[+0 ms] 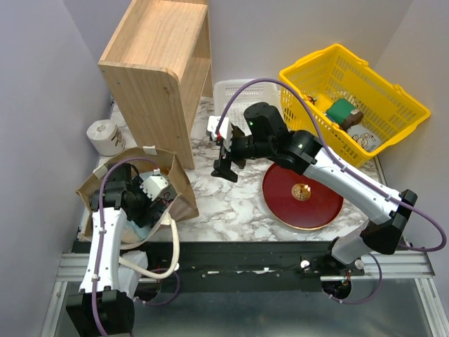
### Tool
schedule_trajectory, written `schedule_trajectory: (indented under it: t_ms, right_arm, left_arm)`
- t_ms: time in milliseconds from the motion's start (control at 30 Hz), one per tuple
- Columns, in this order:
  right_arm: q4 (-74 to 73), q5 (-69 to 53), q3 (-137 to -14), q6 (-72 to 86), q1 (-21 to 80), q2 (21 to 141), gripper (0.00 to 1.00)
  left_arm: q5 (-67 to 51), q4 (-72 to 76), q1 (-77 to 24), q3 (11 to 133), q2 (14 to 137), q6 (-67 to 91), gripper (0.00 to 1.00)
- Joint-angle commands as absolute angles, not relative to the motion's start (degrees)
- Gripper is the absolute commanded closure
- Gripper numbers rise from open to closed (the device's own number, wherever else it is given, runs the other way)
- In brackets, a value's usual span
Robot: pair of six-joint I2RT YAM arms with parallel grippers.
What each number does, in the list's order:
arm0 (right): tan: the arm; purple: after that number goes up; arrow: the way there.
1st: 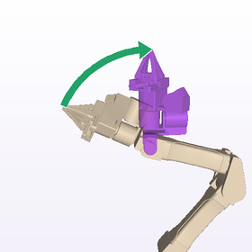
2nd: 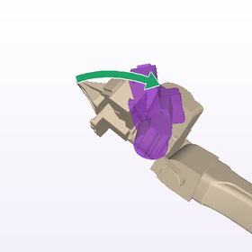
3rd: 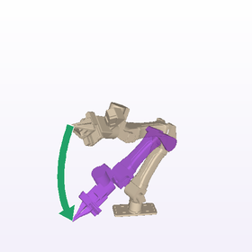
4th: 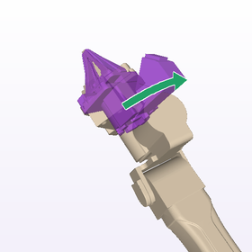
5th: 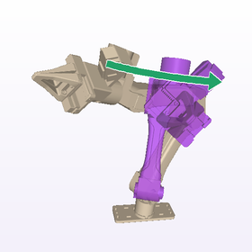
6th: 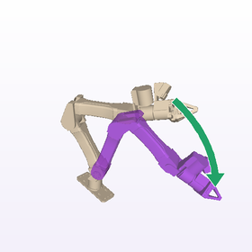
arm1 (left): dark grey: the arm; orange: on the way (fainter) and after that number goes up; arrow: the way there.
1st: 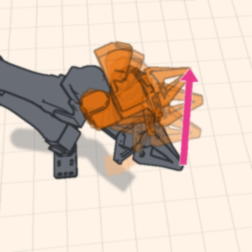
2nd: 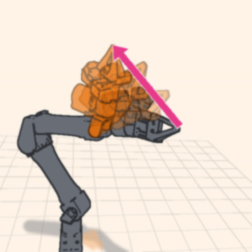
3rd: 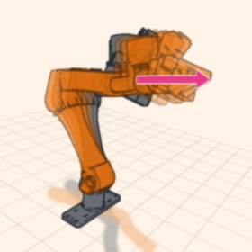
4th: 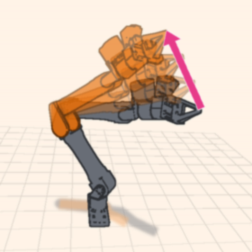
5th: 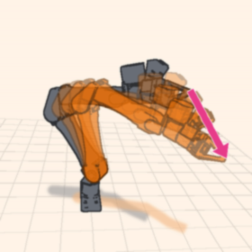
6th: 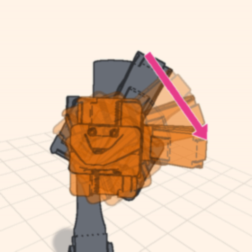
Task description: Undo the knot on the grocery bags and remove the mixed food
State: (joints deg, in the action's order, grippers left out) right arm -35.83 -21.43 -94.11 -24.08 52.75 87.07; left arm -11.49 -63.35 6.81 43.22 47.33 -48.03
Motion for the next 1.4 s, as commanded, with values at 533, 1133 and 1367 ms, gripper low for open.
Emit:
schedule_trajectory:
  t_ms: [533, 1133, 1367]
  right_arm:
    - [-37.1, -19.2, -95.5, -25.2, 50.8, 88.4, 0.00]
    - [-36.8, -17.6, -95.2, -17.0, 36.8, 87.1, 0.00]
    - [-37.8, -15.3, -91.0, -13.9, 25.0, 83.0, 0.00]
  left_arm:
    - [-21.8, -76.2, 6.9, 81.3, 48.8, -46.6, 1.00]
    - [-52.5, -73.5, 6.9, 117.8, 62.8, -23.3, 1.00]
    - [-62.0, -46.1, 1.5, 103.2, 61.8, -1.7, 1.00]
